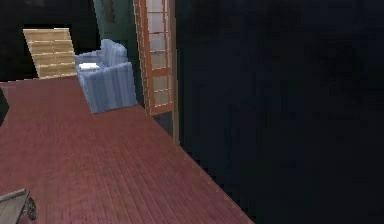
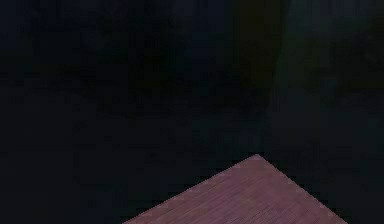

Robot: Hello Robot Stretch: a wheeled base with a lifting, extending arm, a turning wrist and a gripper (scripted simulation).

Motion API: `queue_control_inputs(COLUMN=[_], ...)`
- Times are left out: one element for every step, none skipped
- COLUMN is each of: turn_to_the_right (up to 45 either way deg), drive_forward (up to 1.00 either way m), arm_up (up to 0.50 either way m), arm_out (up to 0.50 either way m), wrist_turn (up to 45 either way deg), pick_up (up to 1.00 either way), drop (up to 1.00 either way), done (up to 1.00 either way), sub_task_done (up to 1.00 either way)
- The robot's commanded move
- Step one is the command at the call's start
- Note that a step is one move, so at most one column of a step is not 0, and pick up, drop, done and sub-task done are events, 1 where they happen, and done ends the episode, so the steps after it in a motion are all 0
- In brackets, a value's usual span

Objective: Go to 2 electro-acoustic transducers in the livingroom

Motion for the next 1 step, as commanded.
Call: queue_control_inputs(turn_to_the_right=[0.0], drive_forward=[0.05], arm_up=[0.00], arm_out=[0.00], wrist_turn=[0.0], pick_up=[0.00], drop=[0.00], done=[0.00], sub_task_done=[0.00])
